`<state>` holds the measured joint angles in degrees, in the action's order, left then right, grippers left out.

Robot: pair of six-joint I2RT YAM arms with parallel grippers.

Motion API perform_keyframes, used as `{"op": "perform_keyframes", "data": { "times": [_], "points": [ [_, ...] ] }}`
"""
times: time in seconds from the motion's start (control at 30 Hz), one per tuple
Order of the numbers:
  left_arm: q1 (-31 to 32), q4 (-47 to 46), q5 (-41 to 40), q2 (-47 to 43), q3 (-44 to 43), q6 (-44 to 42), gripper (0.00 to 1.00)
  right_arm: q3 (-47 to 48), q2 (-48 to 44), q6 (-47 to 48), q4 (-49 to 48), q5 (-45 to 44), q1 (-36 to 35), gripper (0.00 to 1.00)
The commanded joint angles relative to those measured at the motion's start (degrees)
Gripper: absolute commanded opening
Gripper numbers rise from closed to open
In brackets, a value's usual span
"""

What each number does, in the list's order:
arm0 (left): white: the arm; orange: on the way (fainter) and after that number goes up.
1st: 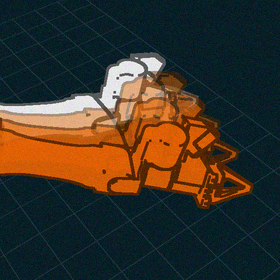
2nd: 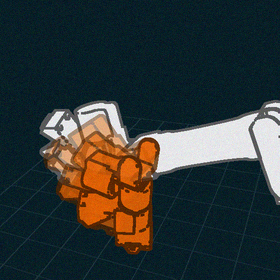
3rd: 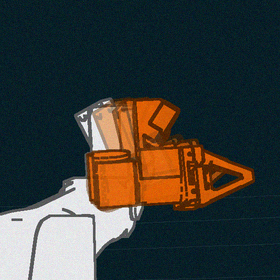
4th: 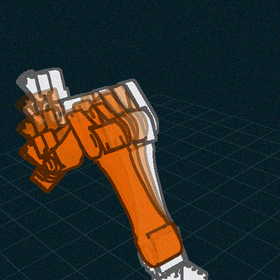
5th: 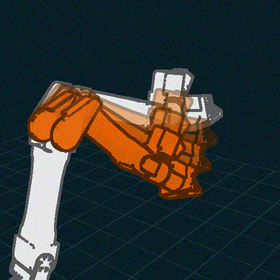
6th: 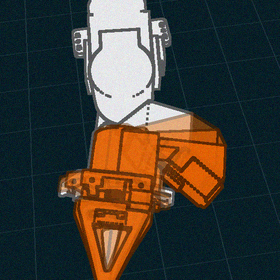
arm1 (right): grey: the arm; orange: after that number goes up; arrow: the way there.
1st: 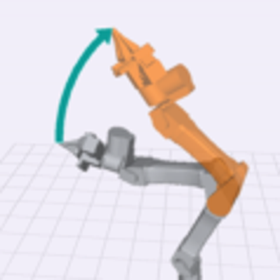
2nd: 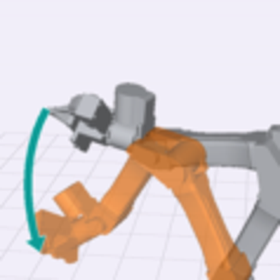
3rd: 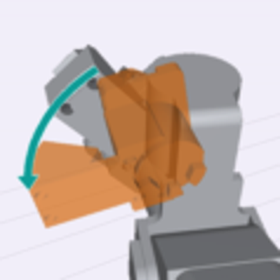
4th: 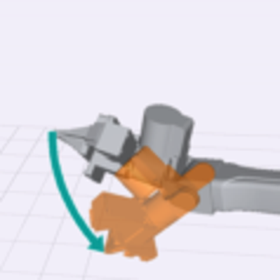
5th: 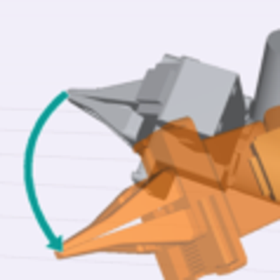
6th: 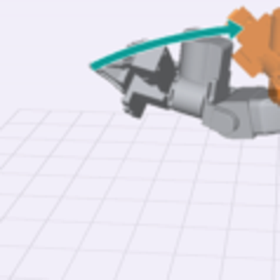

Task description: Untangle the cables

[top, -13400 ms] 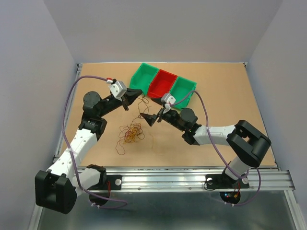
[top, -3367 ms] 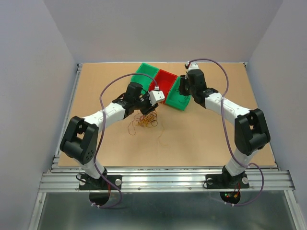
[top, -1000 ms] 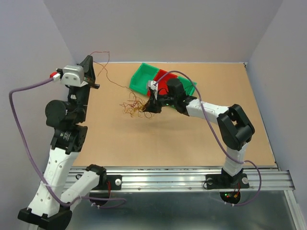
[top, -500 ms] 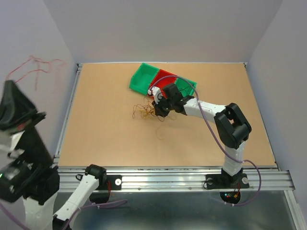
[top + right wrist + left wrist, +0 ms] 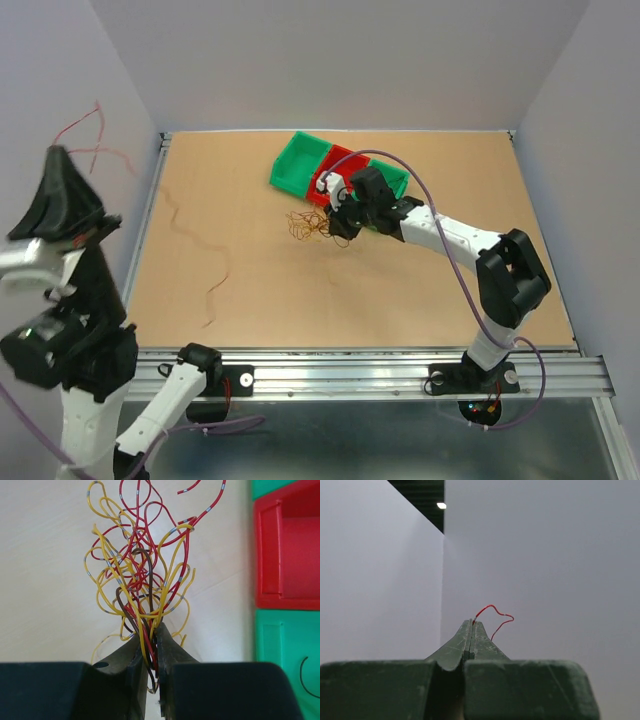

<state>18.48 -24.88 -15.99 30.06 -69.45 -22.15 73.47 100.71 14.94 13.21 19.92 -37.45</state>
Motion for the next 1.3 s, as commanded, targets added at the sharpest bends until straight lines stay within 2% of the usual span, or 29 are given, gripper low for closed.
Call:
{"op": "perform_keyframes", "data": {
  "times": [0.0, 0.13, 0.3, 0.5, 0.7, 0.83, 0.93, 1.03, 1.27],
  "points": [
    [-0.2, 2.4, 6.8, 11.6, 1.2, 1.2, 0.0, -2.3, -2.8, 2.0, -0.7, 5.0, -0.6, 0.13],
    [-0.2, 2.2, 12.5, 21.5, 0.5, 4.2, 0.0, -3.9, -4.5, 4.3, -0.7, 9.7, -0.9, 0.14],
    [-0.2, 4.5, 19.1, 36.3, -4.2, 6.2, 0.0, -5.9, -6.9, 9.1, -0.7, 19.0, -1.0, 0.16],
    [-0.3, 3.6, 22.5, 51.3, -10.7, 5.3, 0.0, -9.0, -9.3, 14.7, -0.8, 26.8, -1.3, 0.22],
    [-0.4, 7.7, 20.6, 62.5, -24.4, 6.0, 0.0, -8.5, -8.8, 15.0, -0.7, 27.2, -1.4, 0.22],
    [-0.4, 8.4, 21.6, 68.3, -28.7, 8.1, 0.0, -8.8, -8.9, 16.5, -0.7, 30.1, -1.4, 0.22],
    [-0.3, 11.3, 20.6, 73.8, -35.1, 10.7, 0.0, -9.8, -9.7, 18.4, -0.7, 31.6, -1.5, 0.22],
    [-0.3, 12.9, 16.5, 78.2, -41.9, 9.8, 0.0, -10.8, -11.1, 19.2, -0.8, 31.5, -1.4, 0.3],
    [-0.2, 11.5, 11.3, 81.6, -45.3, 4.9, 0.0, -10.9, -11.8, 19.4, -0.9, 31.7, -1.5, 0.31]
  ]
}}
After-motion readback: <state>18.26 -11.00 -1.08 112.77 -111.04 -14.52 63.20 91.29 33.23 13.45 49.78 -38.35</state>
